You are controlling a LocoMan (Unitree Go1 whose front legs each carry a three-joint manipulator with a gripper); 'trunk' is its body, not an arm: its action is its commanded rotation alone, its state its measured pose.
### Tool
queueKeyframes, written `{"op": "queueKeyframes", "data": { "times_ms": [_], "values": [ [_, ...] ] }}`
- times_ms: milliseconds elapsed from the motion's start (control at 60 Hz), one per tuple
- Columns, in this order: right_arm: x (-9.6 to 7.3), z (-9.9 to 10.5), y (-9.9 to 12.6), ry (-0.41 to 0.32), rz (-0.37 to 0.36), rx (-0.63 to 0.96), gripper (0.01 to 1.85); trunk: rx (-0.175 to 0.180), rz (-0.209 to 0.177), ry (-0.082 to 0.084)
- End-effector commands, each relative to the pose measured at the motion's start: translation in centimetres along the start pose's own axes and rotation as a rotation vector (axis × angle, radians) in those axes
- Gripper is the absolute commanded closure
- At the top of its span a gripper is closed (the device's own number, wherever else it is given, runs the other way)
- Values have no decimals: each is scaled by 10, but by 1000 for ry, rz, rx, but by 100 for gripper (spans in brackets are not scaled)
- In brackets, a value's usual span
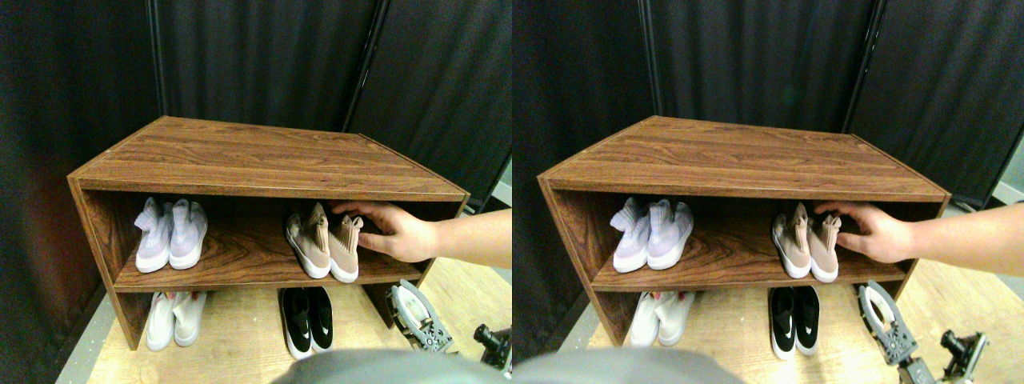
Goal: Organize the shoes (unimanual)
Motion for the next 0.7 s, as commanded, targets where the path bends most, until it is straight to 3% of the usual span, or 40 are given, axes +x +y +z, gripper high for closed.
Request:
{"op": "queueKeyframes", "data": {
  "times_ms": [17,700],
  "values": [
    [-1,3,7,-35,40,-43,180,-8,-1,-19],
    [-8,1,7,-39,17,0,180,15,-14,9]
  ]
}}
